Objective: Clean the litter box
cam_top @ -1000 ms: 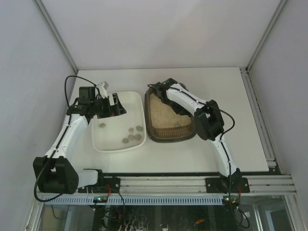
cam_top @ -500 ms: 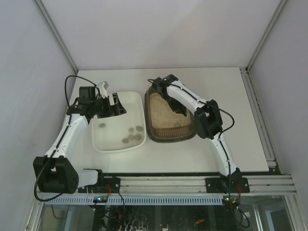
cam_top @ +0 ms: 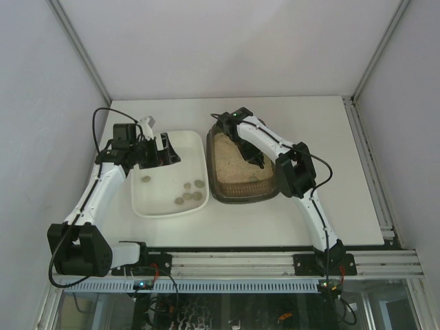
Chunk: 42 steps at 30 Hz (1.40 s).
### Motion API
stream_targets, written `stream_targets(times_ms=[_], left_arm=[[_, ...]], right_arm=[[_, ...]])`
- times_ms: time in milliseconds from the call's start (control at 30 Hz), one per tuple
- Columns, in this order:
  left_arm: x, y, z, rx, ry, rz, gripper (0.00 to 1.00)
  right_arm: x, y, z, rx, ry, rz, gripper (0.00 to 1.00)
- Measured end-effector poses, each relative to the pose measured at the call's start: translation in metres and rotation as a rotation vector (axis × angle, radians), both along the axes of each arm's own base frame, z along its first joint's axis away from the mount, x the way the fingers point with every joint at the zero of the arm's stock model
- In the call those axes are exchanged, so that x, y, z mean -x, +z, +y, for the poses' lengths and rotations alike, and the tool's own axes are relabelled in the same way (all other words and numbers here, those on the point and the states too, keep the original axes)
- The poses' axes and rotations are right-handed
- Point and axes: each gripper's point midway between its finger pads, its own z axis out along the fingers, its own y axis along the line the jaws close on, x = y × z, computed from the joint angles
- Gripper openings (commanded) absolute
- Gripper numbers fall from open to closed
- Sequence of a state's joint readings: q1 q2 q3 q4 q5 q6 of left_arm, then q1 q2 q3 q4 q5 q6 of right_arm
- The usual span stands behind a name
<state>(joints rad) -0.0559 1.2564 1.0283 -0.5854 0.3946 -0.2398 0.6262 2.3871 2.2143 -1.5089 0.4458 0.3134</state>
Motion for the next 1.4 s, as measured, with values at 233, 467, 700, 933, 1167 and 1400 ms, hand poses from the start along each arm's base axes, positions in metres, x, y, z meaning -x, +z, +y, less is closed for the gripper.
stream_targets(times_ms=[233, 467, 700, 933, 1167, 1400], left_arm=[[0.000, 0.000, 0.000, 0.000, 0.000, 0.000, 0.99], [0.000, 0.000, 0.000, -0.004, -0.004, -0.003, 0.99], [0.000, 0.000, 0.000, -0.004, -0.005, -0.003, 0.99], [0.000, 0.000, 0.000, -0.004, -0.005, -0.003, 0.99], [0.000, 0.000, 0.000, -0.004, -0.005, -0.002, 0.99], [-0.001, -0.003, 0.000, -0.004, -0.006, 0.008, 0.99]], right_arm=[[-0.001, 0.005, -0.006, 0.055, -0.004, -0.028, 0.00], [0.000, 0.009, -0.011, 0.095, -0.015, -0.051, 0.00], [0.000, 0.000, -0.009, 0.096, -0.011, -0.032, 0.00], [-0.014, -0.024, -0.001, 0.063, -0.009, -0.040, 0.00], [-0.014, -0.027, 0.008, 0.027, 0.021, -0.023, 0.00], [-0.012, -0.038, 0.026, -0.085, 0.031, -0.004, 0.00]])
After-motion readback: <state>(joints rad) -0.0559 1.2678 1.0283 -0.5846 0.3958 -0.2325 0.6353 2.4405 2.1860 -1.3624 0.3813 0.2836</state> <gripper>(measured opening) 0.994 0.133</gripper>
